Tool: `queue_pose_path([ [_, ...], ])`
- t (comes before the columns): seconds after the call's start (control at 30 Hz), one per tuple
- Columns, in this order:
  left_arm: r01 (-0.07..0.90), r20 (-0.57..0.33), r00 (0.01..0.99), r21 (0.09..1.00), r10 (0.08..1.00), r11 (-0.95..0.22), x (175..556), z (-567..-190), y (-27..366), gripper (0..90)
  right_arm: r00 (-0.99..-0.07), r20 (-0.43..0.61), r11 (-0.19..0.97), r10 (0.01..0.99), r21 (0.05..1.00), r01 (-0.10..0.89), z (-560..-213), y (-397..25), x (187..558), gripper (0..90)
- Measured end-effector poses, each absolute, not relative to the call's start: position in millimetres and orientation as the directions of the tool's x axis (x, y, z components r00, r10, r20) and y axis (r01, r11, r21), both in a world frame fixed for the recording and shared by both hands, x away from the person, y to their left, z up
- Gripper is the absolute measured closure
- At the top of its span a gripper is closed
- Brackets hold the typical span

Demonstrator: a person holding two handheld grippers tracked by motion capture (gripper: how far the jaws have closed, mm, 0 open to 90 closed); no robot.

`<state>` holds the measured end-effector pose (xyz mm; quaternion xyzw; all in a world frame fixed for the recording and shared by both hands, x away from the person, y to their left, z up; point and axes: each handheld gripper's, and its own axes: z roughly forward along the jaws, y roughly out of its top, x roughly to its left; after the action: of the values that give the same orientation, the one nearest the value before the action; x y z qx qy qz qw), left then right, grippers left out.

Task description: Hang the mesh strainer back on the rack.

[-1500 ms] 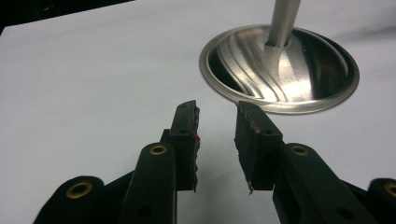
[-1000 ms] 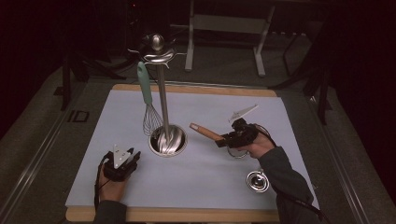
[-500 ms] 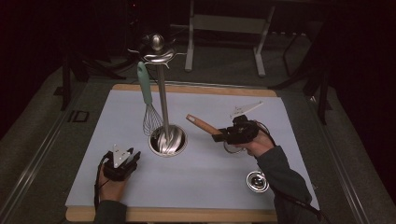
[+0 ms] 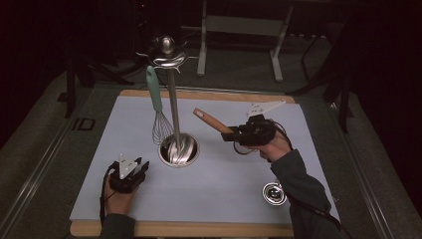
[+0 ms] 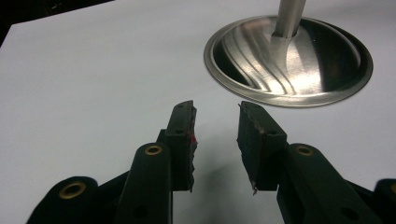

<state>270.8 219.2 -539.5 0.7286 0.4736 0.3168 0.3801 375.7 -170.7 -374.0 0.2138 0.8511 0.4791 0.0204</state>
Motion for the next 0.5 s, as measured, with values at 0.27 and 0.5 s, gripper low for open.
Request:
queue_pose_path([
  [0.27,0.448,0.097,0.349,0.856,0.932,-0.257,270.5,-539.4,219.7,66.5,-0.923,0.161,0.416,0.351,0.856,0.307,-357.2,-164.0,373.2,68.8],
  [0.5,0.448,0.094,0.351,0.857,0.932,-0.255,270.6,-539.4,220.0,66.5,-0.93,0.142,0.404,0.34,0.871,0.28,-346.9,-160.2,372.5,68.9],
])
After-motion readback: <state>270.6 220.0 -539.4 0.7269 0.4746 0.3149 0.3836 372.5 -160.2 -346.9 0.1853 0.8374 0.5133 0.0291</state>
